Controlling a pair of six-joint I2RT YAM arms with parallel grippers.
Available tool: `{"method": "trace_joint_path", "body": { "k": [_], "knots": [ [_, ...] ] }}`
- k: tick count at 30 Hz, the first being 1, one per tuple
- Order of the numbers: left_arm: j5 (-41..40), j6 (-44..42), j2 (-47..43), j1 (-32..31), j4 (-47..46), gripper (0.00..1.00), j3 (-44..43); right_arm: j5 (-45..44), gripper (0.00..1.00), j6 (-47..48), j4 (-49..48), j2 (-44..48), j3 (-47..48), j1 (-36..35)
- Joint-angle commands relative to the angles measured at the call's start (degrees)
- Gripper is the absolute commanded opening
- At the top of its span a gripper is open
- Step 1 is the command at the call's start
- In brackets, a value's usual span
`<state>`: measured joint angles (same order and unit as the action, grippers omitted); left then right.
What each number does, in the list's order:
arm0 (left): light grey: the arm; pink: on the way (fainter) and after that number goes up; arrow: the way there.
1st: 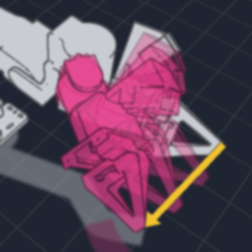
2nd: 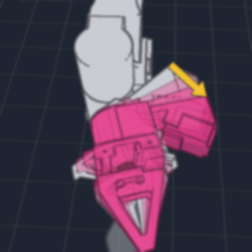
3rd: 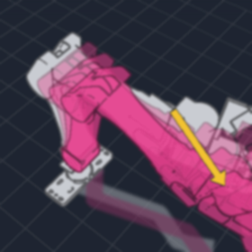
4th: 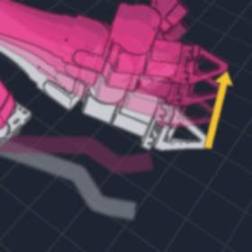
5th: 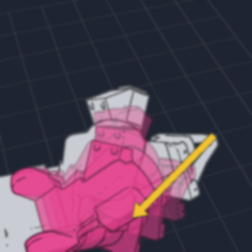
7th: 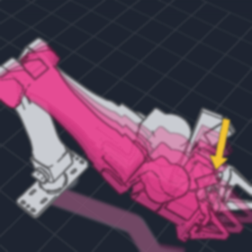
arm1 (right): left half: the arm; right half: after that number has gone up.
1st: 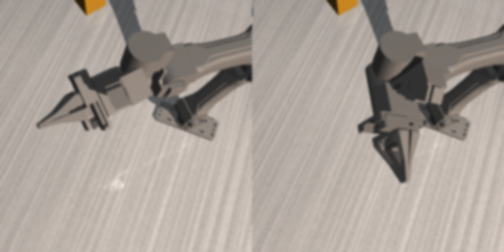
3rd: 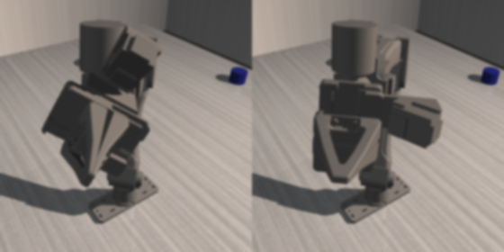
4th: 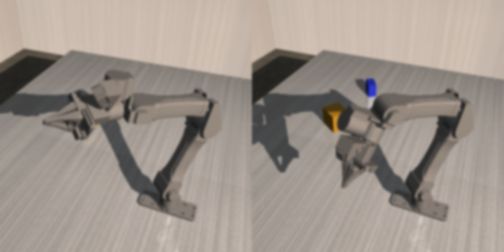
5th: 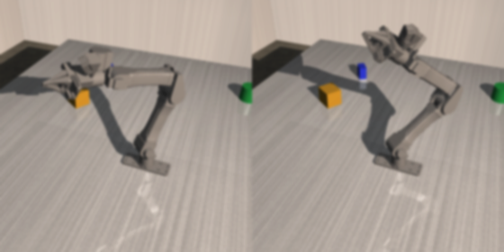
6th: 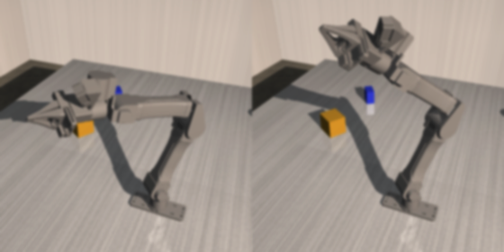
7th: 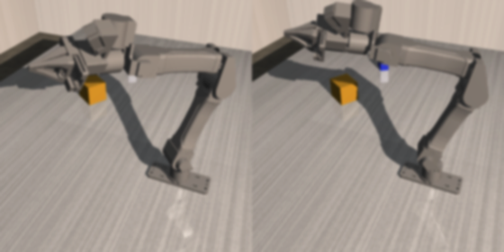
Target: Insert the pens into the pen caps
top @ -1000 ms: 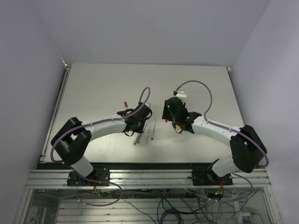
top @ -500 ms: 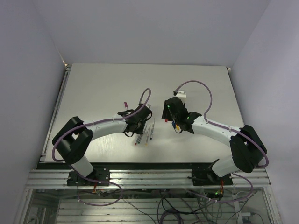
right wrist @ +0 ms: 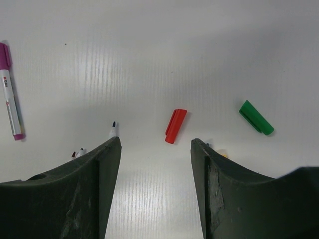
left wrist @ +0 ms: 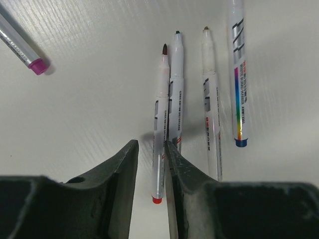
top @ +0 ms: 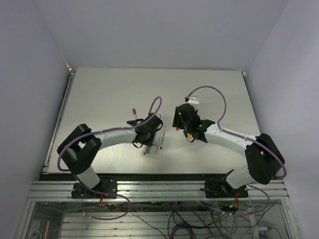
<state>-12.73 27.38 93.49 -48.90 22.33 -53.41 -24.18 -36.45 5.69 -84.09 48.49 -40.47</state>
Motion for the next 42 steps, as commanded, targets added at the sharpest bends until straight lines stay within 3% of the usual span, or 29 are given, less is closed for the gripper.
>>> {"method": "trace_joint_path", "body": {
  "k": [1, 17, 28, 31, 35, 42],
  "knots": [
    [1.22, 0.57, 0.96, -0.56, -0.68, 0.38, 0.55, 0.01, 0.58, -0.64, -1.04, 0.47, -0.46, -0.14],
    [-1.33, 0.66, 4.66, -0.9, 1.16, 0.34, 0.76, 0.36, 0.58, -0.6, -0.79, -0.51, 0.48, -0.15],
    [-3.31, 2.18, 8.54, -0.87, 5.95, 0.2, 1.12, 0.37, 0.58, -1.17, -0.16, -0.27, 0.38, -0.15],
    [-1.45, 2.73, 8.15, -0.92, 5.18, 0.07, 2.16, 0.45, 0.58, -1.3, -0.16, -0.19, 0.27, -0.22],
    [-1.6, 3.64, 6.36, -0.84, 3.75, 0.07, 3.59, 0.37, 0.58, -1.69, 0.67, -1.05, 0.68, -0.22],
    [-9.78, 4.73, -1.58, -0.88, 4.61, 0.07, 3.21, -0.52, 0.55, -2.16, 4.68, -5.78, 4.52, -0.18]
  ]
}}
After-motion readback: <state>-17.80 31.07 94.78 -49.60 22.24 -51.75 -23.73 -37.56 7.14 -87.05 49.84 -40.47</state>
